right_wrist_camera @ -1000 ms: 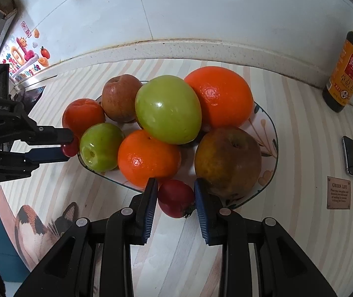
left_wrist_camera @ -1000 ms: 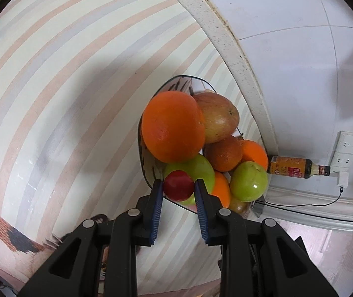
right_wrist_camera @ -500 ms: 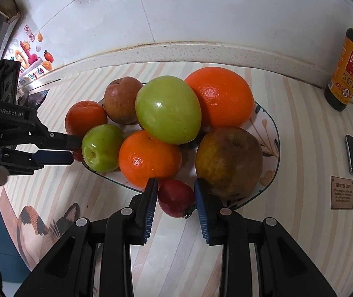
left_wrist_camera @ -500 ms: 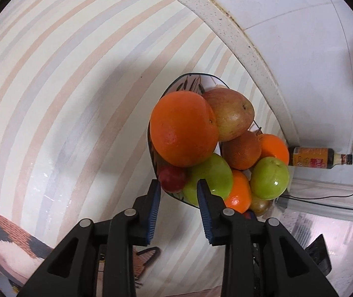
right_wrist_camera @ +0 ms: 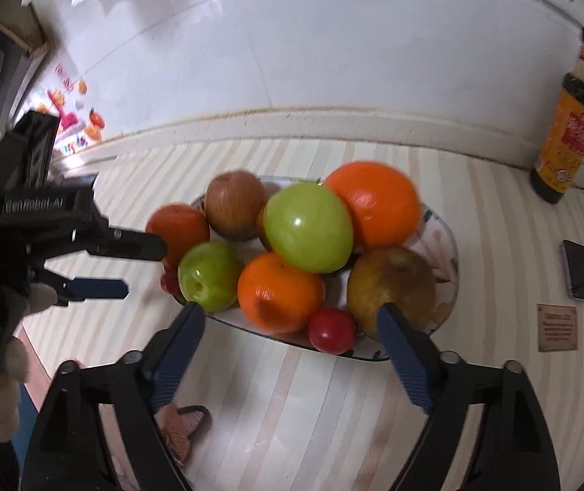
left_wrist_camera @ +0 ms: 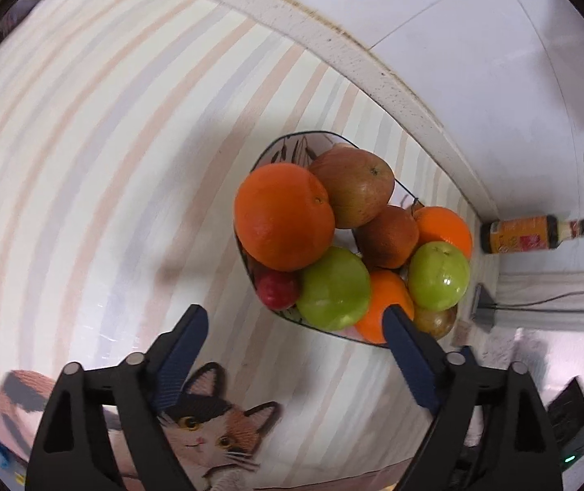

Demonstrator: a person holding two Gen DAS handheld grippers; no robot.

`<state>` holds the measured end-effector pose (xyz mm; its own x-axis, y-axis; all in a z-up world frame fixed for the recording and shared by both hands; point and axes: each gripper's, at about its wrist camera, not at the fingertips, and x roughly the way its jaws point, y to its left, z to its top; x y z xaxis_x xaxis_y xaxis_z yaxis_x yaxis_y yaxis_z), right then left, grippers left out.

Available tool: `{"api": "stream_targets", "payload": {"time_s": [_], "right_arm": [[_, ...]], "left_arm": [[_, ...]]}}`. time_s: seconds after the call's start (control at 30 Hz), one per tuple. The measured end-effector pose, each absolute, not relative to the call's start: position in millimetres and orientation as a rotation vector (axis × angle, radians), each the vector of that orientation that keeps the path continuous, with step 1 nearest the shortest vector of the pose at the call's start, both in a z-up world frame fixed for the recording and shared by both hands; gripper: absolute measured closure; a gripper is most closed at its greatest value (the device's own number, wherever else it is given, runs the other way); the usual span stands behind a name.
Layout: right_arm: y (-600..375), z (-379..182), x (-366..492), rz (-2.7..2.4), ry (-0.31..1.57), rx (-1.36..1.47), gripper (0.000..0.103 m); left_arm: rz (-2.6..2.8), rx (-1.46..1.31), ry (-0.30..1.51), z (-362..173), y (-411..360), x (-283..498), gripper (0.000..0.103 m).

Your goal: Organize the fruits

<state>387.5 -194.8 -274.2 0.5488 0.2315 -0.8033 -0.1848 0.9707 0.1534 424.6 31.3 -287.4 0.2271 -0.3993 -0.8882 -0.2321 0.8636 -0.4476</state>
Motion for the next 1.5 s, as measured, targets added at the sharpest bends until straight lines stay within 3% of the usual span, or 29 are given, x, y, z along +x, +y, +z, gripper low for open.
{"api": "stream_targets", "payload": {"time_s": [0.13,0.43,0.97,1.5], "right_arm": [[-206.2,-259.1,381.8,0.117,1.025,0.072,0.006],[-232.4,-236.0,345.4,-0.013,1.105,0.136,0.003],[-214.1,-115.1,215.4,-0.106,0.883,0.109,0.003],[-215.7,-51.3,89.4,-0.012,0.760,0.085,0.003]], "left_arm": [[-0.068,-0.345,1.301,-259.0,21.0,408.8,0.007],[-0.011,-0.026,1.164,-213.1,3.8,344.7,0.004],[-0.109,0.034,0.989,-124.3,-8.5,239.6,0.004],[-0.024,-0.020,0.860,-66.8,-8.8,112.4,0.004]]}}
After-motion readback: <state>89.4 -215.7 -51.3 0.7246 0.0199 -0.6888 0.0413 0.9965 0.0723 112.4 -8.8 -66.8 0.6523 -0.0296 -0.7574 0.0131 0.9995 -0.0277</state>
